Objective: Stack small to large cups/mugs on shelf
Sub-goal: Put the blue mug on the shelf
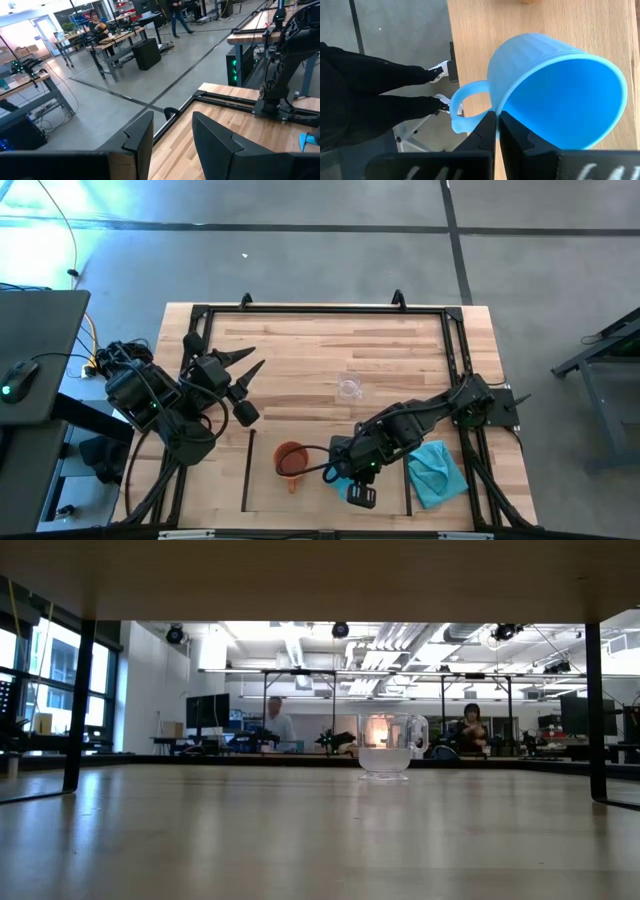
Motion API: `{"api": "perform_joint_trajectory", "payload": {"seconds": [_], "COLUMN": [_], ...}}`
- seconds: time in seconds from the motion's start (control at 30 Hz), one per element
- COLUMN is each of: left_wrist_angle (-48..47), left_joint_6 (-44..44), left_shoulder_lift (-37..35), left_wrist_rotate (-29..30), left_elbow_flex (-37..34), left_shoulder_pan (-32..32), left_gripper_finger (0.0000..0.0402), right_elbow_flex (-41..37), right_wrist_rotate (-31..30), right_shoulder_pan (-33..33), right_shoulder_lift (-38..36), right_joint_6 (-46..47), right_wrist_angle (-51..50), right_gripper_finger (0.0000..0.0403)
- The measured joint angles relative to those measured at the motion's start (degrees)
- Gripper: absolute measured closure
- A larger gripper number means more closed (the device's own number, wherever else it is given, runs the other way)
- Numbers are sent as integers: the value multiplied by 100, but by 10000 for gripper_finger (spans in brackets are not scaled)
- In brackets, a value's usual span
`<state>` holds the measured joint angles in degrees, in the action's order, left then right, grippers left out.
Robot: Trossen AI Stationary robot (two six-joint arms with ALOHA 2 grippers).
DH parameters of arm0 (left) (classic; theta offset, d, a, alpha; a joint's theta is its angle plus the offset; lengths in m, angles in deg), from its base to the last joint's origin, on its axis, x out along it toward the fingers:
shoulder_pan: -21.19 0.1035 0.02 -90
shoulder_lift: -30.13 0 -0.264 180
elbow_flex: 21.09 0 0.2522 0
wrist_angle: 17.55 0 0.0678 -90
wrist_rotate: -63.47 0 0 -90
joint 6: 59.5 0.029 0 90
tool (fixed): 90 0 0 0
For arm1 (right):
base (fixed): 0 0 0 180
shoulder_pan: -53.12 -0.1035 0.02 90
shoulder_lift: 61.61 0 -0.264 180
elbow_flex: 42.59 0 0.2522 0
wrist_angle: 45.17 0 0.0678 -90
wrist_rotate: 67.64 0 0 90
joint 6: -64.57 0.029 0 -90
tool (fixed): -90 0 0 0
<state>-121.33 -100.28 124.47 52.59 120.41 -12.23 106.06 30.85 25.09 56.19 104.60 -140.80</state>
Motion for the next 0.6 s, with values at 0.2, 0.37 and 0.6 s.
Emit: {"api": "perform_joint_trajectory", "payload": {"seconds": [0.2, 0.37, 0.6], "left_wrist_angle": [0, 0, 0], "left_joint_6": [33, 44, 44], "left_shoulder_lift": [0, 0, 0], "left_wrist_rotate": [1, 1, 1], "left_elbow_flex": [0, 0, 0], "left_shoulder_pan": [-2, -2, -2], "left_gripper_finger": [277, 277, 277], "right_elbow_flex": [0, 0, 0], "right_wrist_rotate": [-66, -91, -98], "right_shoulder_pan": [0, 0, 2], "right_shoulder_lift": [1, 2, 2], "right_joint_6": [-2, -2, 12], "right_wrist_angle": [4, 5, -41], "right_gripper_finger": [403, 403, 403]}}
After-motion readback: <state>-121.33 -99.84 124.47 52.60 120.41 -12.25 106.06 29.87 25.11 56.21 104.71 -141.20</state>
